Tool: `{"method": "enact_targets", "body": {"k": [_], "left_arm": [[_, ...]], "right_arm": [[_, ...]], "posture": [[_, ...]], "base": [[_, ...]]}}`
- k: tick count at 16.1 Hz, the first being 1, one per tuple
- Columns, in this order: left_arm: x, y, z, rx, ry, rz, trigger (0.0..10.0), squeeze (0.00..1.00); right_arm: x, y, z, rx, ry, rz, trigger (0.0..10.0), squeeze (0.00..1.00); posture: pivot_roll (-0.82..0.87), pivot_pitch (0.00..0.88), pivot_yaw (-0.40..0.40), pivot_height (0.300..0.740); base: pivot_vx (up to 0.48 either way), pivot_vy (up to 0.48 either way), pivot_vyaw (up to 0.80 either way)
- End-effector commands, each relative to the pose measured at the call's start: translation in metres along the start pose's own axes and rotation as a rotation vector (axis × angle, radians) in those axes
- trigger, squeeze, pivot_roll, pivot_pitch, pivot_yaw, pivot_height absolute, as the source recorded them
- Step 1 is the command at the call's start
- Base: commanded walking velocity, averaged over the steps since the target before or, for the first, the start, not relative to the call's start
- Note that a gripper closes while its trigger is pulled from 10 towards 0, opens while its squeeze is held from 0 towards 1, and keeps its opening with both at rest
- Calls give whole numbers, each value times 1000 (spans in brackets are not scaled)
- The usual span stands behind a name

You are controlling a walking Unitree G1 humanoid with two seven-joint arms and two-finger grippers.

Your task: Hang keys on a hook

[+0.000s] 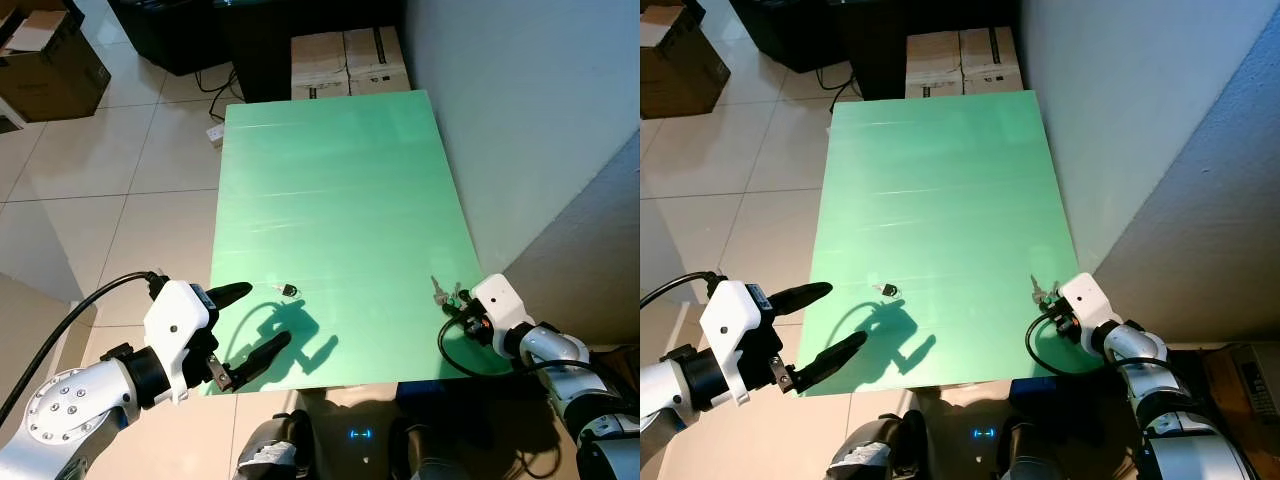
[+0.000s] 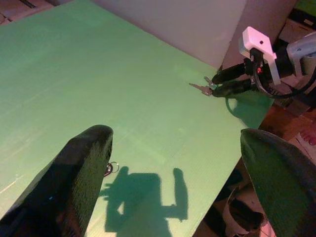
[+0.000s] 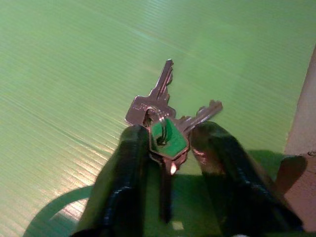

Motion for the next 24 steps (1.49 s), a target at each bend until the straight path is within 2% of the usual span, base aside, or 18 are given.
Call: {"method": "enact_targets", "body": {"k": [1, 5, 8, 10, 12, 13, 16, 19, 21, 24], "left_arm": [[-5, 1, -1, 9, 7, -13, 10000, 0], [-6, 2, -1, 12, 5, -14, 10000, 0], [-5, 2, -2, 10, 12, -11, 10000, 0], [-4, 2, -1, 8, 13, -11, 10000, 0], [-4, 1, -2, 7, 15, -14, 10000, 0], [-5, 0, -1, 6, 15, -15, 10000, 0], [-4, -1, 4, -5, 21, -10, 10000, 0], [3, -2, 11, -22, 21, 15, 10000, 0], [7, -3, 11, -26, 29, 29, 10000, 0], [17, -2, 6, -23, 71, 63, 10000, 0]], "right_arm": [[-3, -9, -1, 21, -2, -27, 3725, 0], [-3, -8, -2, 14, 3, -21, 3725, 0], [-2, -8, -3, 7, 11, -18, 2784, 0], [-2, -8, -3, 6, 13, -15, 2510, 0], [-2, -7, -5, 4, 19, -9, 1490, 0], [-2, -7, -8, -1, 29, 4, 1294, 0], [-2, 1, -18, -5, 61, 100, 941, 0], [-4, 9, -31, 19, 61, 234, 39, 0], [-7, 14, -35, 30, 38, 294, 0, 0], [-7, 32, -24, 42, -145, 402, 0, 0]], "posture": [[182, 256, 115, 740], [181, 255, 114, 740], [182, 261, 110, 740], [182, 261, 110, 740], [182, 261, 110, 740], [178, 268, 105, 740], [153, 256, 88, 740], [112, 224, 74, 740], [94, 207, 74, 740], [70, 185, 84, 740]], "base": [[0, 0, 0], [0, 0, 0], [0, 0, 0], [0, 0, 0], [0, 0, 0], [0, 0, 0], [0, 0, 0], [0, 0, 0], [0, 0, 0], [0, 0, 0]]}}
Point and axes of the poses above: a point about 5 cm out from each wrist's last joint towards the gripper, its own x axis pointing out of the wrist towards the gripper, its own y axis along the axis of the wrist's last joint, z = x × y, the point moved 3 cm from there along x, pointing out of the wrist towards the gripper, and after that the axes turned 10 degrees about x, right-handed, at the moved point
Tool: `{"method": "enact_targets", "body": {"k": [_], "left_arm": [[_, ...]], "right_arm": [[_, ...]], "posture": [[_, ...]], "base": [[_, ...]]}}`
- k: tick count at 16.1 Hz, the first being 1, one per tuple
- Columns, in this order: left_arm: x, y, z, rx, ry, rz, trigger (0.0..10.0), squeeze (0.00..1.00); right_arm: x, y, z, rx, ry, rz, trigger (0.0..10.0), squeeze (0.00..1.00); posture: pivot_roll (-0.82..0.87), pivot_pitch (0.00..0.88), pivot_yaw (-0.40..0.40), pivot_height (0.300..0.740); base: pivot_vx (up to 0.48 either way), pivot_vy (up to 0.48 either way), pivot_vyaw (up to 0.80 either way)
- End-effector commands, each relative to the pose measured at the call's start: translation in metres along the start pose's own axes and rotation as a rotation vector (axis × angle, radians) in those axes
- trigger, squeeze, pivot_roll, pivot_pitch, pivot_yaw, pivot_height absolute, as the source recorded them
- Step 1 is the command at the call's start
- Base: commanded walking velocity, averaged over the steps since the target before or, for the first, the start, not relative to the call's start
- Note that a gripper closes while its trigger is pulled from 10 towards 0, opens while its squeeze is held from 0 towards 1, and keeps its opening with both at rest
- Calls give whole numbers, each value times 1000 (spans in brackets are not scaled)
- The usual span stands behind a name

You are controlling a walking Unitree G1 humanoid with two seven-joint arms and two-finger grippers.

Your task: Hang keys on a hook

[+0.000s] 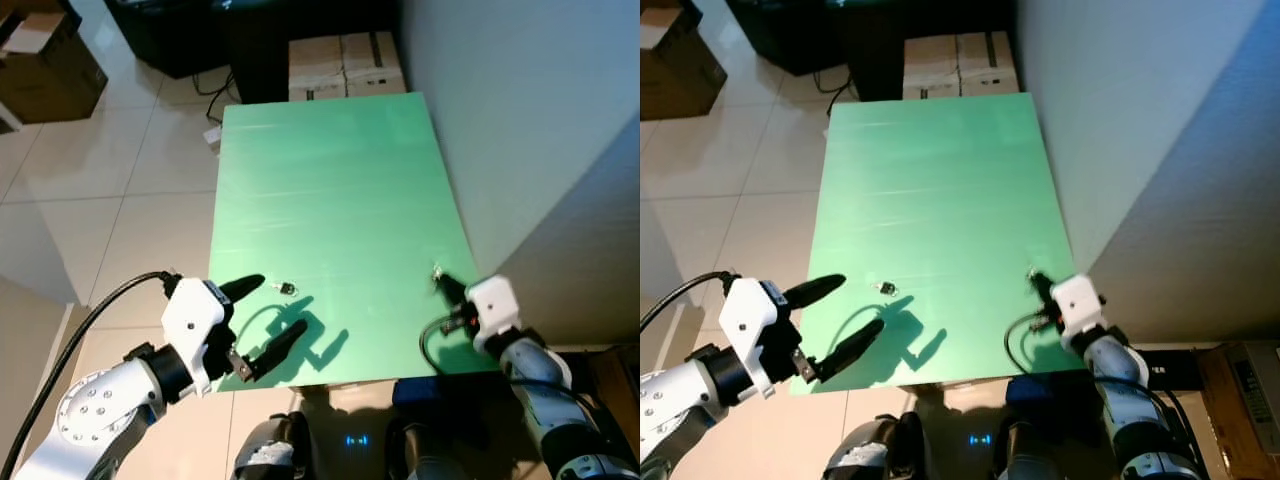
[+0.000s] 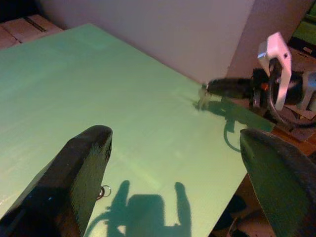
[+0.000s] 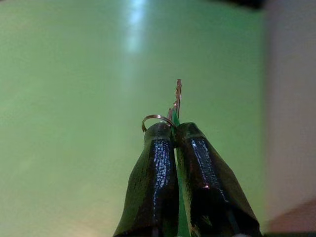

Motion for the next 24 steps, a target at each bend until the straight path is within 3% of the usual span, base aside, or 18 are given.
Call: {"method": "enact_targets", "body": {"k": [1, 6, 8, 10, 12, 14, 17, 19, 20, 21, 24], "left_arm": [[2, -4, -1, 7, 13, -10, 10000, 0], [20, -2, -23, 35, 96, 47, 10000, 0], [24, -1, -26, 40, 106, 63, 10000, 0], [27, 0, -25, 39, 109, 78, 10000, 0], [30, 2, -27, 36, 120, 100, 10000, 0], [33, 1, -24, 34, 115, 106, 10000, 0], [35, -16, -25, 59, 198, 40, 10000, 0], [36, -18, -37, 44, 316, 41, 10000, 0], [37, -18, -44, 10, 367, 50, 10000, 0], [37, -17, -49, -12, 407, 61, 10000, 0], [38, -20, -48, -3, 442, 72, 10000, 0]], "right_arm": [[2, 6, 4, -1, -78, 36, 0, 0], [21, 41, -12, 14, -112, 191, 0, 0], [26, 51, -16, -20, -120, 228, 0, 0], [26, 64, -23, -130, -135, 272, 0, 0], [24, 76, -25, -128, -180, 323, 0, 0], [23, 79, -34, -131, -143, 332, 0, 0], [8, 73, -46, 12, -157, 279, 0, 0], [-4, 83, -58, 84, -116, 268, 0, 0], [-7, 90, -58, 84, -133, 280, 5765, 0], [-9, 97, -57, 124, -148, 287, 10000, 0], [-17, 115, -64, 139, -114, 300, 10000, 0]], "posture": [[63, 173, 88, 740], [10, 116, 117, 740], [4, 98, 119, 740], [-1, 64, 118, 740], [-8, 44, 118, 740], [-21, 36, 113, 740], [-41, 11, 87, 740], [-57, 4, 83, 740], [-81, 0, 85, 740], [-100, 0, 87, 740], [-131, 0, 81, 740]], "base": [[0, 0, 0], [0, 0, 0], [0, 0, 0], [0, 0, 0], [0, 0, 0], [0, 0, 0], [0, 0, 0], [0, 0, 0], [0, 0, 0], [0, 0, 0], [0, 0, 0]]}}
Point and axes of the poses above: a point about 5 cm out from each wrist's last joint towards the gripper, its own x axis pointing out of the wrist towards the gripper, its own y axis along the axis of the wrist's last joint, z = x × y, the point moved 3 cm from there along x, pointing out of the wrist towards the gripper, and after that the axes turned 10 degrees about x, right-handed, at the moved point
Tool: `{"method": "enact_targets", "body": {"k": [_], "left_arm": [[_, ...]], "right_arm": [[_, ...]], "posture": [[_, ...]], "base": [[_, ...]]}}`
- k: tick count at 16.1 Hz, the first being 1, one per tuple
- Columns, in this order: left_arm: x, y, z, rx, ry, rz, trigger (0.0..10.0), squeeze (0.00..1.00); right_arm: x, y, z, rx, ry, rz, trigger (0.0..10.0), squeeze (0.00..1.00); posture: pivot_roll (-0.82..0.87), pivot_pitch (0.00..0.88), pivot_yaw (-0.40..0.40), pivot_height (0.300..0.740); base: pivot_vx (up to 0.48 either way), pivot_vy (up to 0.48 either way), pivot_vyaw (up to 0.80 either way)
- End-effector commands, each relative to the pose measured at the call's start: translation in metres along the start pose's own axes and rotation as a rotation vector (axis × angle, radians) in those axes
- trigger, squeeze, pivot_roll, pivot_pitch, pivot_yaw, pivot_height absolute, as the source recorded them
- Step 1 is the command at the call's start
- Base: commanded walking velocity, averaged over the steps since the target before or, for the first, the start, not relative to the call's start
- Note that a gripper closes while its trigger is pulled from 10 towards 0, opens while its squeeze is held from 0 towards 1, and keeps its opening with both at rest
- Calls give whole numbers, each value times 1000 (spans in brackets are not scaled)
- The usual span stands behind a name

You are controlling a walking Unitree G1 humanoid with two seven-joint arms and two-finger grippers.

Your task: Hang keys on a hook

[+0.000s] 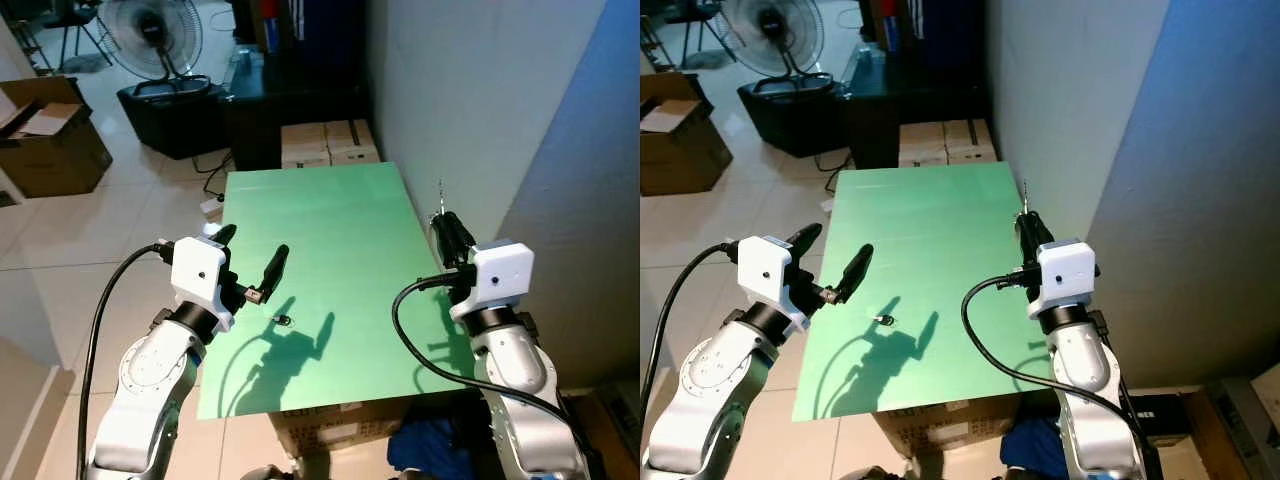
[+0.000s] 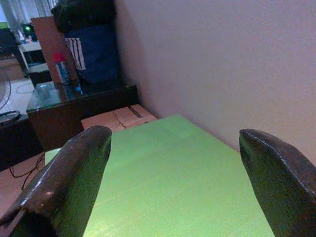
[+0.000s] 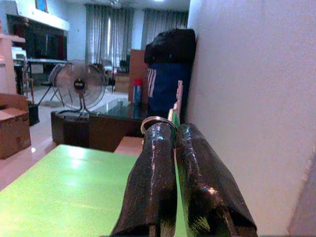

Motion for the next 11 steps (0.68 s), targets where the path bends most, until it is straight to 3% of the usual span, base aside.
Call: {"method": "enact_targets", "body": {"k": [1, 4, 7, 11], "left_arm": [[0, -1, 0, 20, 13, 1, 10000, 0], [1, 7, 3, 16, 35, 45, 10000, 0], [-2, 4, 5, 40, 29, 20, 10000, 0], [3, 1, 7, 47, 19, 4, 10000, 0]], "right_arm": [[-3, -1, -6, 20, 25, -35, 10000, 0], [-9, -9, -6, 36, 39, -101, 10000, 0], [-8, -9, -5, 44, 50, -124, 10000, 0], [-12, -30, -7, 70, 42, -222, 10000, 0]], "posture": [[-132, 0, 75, 740], [-117, 0, 58, 740], [-104, 0, 48, 740], [-97, 0, 53, 740]], "base": [[0, 0, 800], [0, 0, 800], [0, 0, 800], [0, 0, 800]]}}
Point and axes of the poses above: a point about 5 cm out from each wrist's last joint towards the gripper, its own x axis pointing out of the wrist towards the gripper, its own y axis along the axis of the wrist's last joint, z = x × y, the point moved 3 cm from there along x, pointing out of the wrist towards the gripper, and after that the axes turned 10 degrees about x, right-handed, at the moved point
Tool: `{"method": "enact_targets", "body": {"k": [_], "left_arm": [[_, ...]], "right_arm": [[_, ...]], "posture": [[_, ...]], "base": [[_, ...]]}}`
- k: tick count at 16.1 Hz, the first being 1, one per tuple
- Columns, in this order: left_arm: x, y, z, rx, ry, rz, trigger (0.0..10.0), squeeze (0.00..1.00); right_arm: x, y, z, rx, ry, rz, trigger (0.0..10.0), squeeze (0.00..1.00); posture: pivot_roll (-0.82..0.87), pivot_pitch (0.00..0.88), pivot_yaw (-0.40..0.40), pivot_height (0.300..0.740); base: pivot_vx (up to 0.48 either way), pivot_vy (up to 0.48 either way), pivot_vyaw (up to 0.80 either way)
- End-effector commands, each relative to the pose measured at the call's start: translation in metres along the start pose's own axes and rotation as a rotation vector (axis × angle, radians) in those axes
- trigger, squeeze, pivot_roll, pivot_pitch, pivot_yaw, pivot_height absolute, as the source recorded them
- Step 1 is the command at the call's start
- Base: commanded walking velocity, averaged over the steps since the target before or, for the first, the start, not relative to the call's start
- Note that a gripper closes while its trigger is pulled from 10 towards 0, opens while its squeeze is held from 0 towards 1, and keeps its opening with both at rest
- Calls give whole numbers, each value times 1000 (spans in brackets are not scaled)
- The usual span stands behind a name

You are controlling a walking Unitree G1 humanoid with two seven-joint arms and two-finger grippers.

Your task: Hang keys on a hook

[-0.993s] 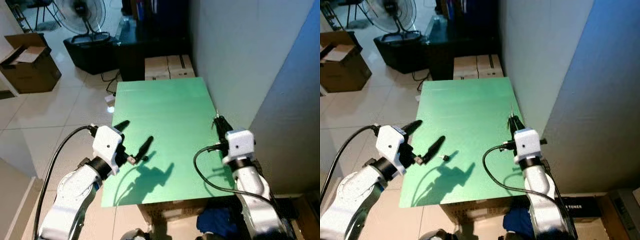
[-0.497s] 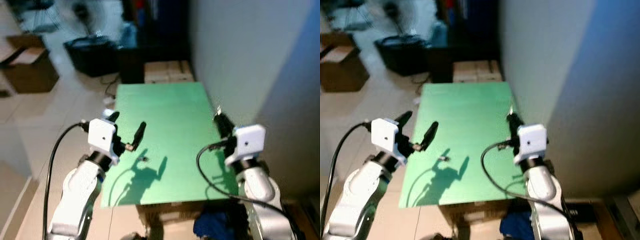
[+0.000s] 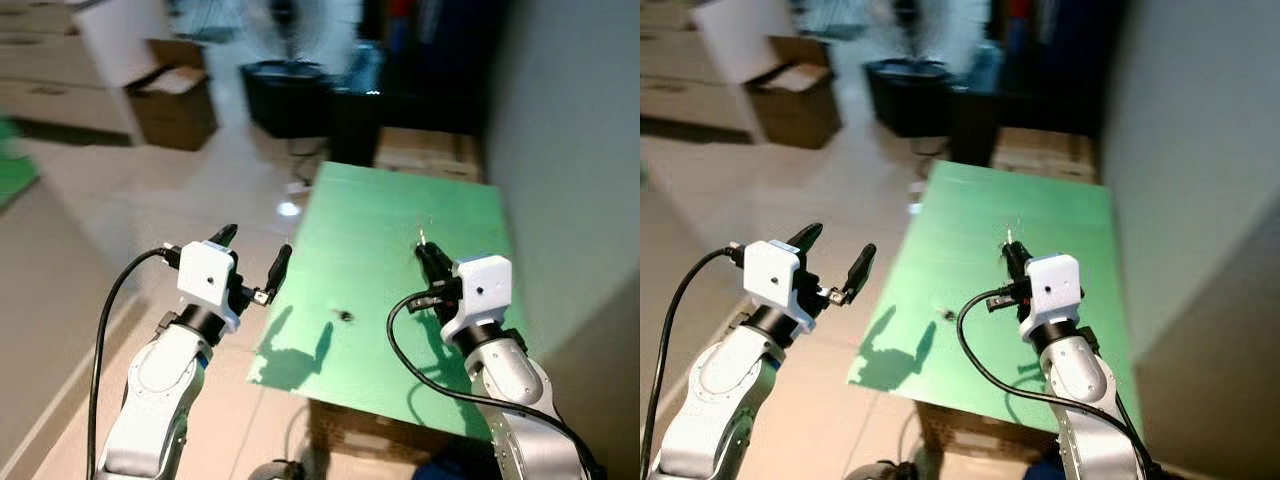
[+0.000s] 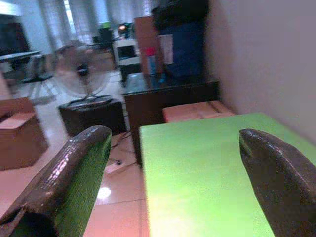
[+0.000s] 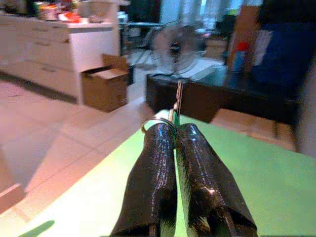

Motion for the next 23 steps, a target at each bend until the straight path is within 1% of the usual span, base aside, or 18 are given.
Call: {"method": "enact_targets", "body": {"k": [1, 4, 5, 6, 7, 8, 9, 10, 11, 13, 16, 17, 18, 20, 21, 23], "left_arm": [[1, -4, 2, 9, -7, -29, 10000, 0], [-2, -9, 1, 5, 5, -52, 10000, 0], [-5, -14, 1, -9, 20, -83, 10000, 0], [-6, -16, -1, 13, 31, -94, 10000, 0], [-3, -16, -2, 12, 43, -97, 10000, 0], [-2, -15, -5, 29, 62, -99, 10000, 0], [0, -13, -9, 29, 76, -97, 10000, 0], [0, -12, -9, 32, 75, -93, 10000, 0], [1, -9, -11, 44, 78, -70, 10000, 0], [3, -3, -15, 34, 94, -41, 10000, 0], [1, -2, -11, 37, 70, -33, 10000, 0], [0, -1, -7, 34, 52, -25, 10000, 0], [-1, -1, -4, 48, 39, -24, 10000, 0], [0, 0, -1, 51, 34, -23, 10000, 0], [0, 0, -1, 54, 28, -23, 10000, 0], [-1, -1, -1, 56, 26, -28, 10000, 0]], "right_arm": [[0, -6, 2, 17, -19, -32, 10000, 0], [-2, -8, 4, 35, -33, -41, 10000, 0], [-3, -9, 4, 39, -30, -51, 10000, 0], [-3, -10, 5, 41, -23, -58, 10000, 0], [0, -9, 5, 44, -19, -59, 10000, 0], [1, -8, 6, 45, -17, -59, 10000, 0], [4, -9, 8, 72, -27, -61, 10000, 0], [4, -9, 7, 77, -28, -63, 10000, 0], [4, -11, 6, 79, -22, -70, 10000, 0], [5, -14, 1, 80, 1, -80, 10000, 0], [6, -14, -5, 80, 30, -86, 10000, 0], [5, -15, -5, 82, 34, -91, 10000, 0], [3, -17, -6, 81, 42, -99, 10000, 0], [6, -17, -8, 66, 67, -101, 10000, 0], [8, -16, -7, 56, 53, -94, 10000, 0], [8, -16, -6, 79, 40, -88, 10000, 0]], "posture": [[-97, 0, 53, 740], [-98, 0, 50, 740], [-94, 0, 35, 740], [-91, 0, 26, 740], [-88, 0, 17, 740], [-88, 0, 17, 740], [-79, 0, 6, 740], [-77, 0, 8, 740], [-72, 0, 9, 740], [-66, 0, 2, 740], [-63, 0, 0, 740], [-61, 0, -3, 740], [-57, 0, -8, 740], [-53, 0, -10, 740], [-50, 0, -10, 740], [-50, 0, -8, 740]], "base": [[0, 0, 800], [0, 0, 800], [0, 0, 800], [0, 0, 800], [0, 0, 800], [0, 0, 800], [0, 0, 800], [0, 0, 800], [0, 0, 800], [0, 0, 800], [0, 0, 800], [285, 0, 800], [315, 0, 800], [345, 0, 800], [368, 0, 800], [368, 0, 0]]}}
Point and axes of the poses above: a point about 5 cm out from each wrist's last joint towards the gripper, its own x axis pointing out of the wrist towards the gripper, its own y axis along the axis of the wrist's last joint, z = x × y, the point moved 3 cm from there along x, pointing out of the wrist towards the gripper, and after that the axes turned 10 degrees about x, right-handed, at the moved point
